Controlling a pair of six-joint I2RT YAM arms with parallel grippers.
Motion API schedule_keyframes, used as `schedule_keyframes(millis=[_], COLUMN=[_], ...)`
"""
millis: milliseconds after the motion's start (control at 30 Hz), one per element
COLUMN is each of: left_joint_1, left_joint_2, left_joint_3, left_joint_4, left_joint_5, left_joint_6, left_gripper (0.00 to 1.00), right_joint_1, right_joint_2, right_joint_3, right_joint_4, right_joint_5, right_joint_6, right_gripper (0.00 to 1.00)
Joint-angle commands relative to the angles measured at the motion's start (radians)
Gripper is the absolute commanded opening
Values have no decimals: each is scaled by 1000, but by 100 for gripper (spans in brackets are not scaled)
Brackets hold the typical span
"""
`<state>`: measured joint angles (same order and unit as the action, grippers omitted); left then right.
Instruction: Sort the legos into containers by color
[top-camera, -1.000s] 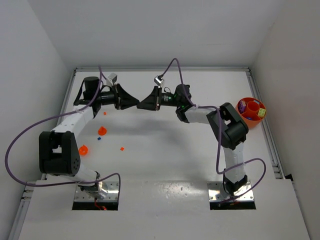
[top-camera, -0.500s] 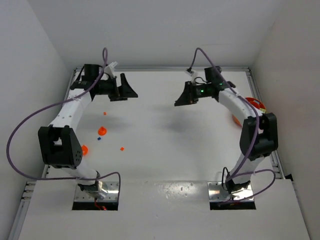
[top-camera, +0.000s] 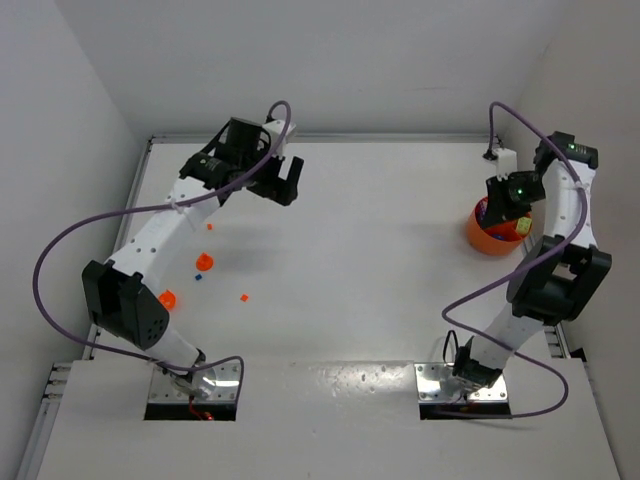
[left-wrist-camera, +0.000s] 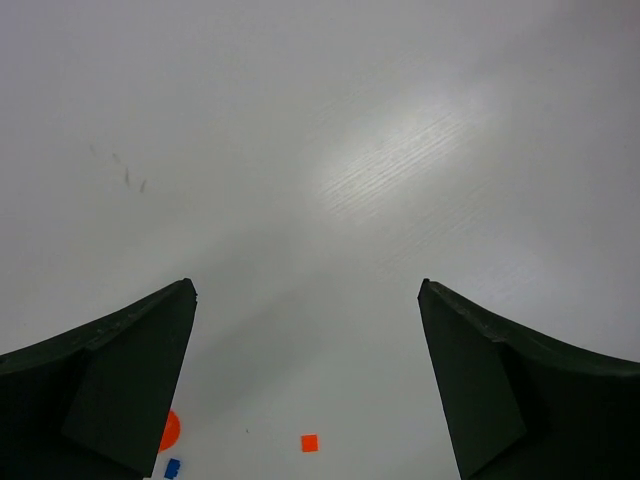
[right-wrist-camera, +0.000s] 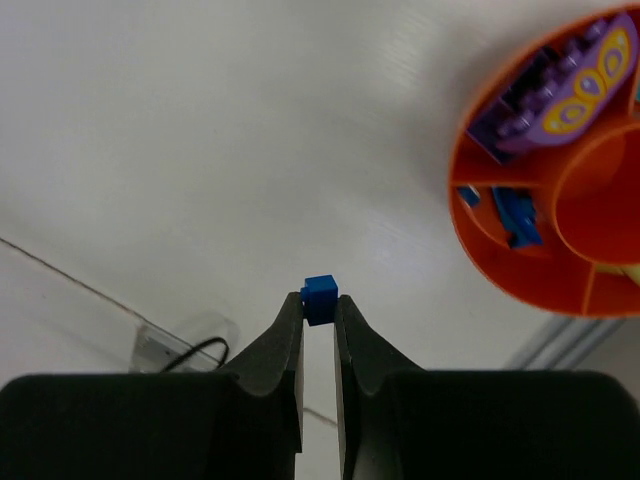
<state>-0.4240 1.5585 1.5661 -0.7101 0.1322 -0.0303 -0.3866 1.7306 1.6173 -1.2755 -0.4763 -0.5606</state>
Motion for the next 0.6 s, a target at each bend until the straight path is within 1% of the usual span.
schedule_keyframes(millis=[0,133,267,433,567], left_joint_1=[19,19,56,83,114], left_joint_2=[-35,-35,-35,-35,-46], left_joint_3=[26,11,2,2,-31], left_joint_4=[3,21,21,31,31], left_joint_5=[-13,-26,-26,-45,16], left_joint_6=[-17,-54,-77,-100,-100], left_gripper=[100,100,100,100,100], right_joint_1=[-8,-17,-26,-26,-26], right_joint_2=[26,81,135,173,221], right_joint_3=[67,108,118,118,147], right_joint_4=[-125,-125,-125,-47,-27], right_joint_5=[161,223,272,329,367], right_joint_6=[-139,-130,-62,50,91], right_gripper=[0,0,0,0,0])
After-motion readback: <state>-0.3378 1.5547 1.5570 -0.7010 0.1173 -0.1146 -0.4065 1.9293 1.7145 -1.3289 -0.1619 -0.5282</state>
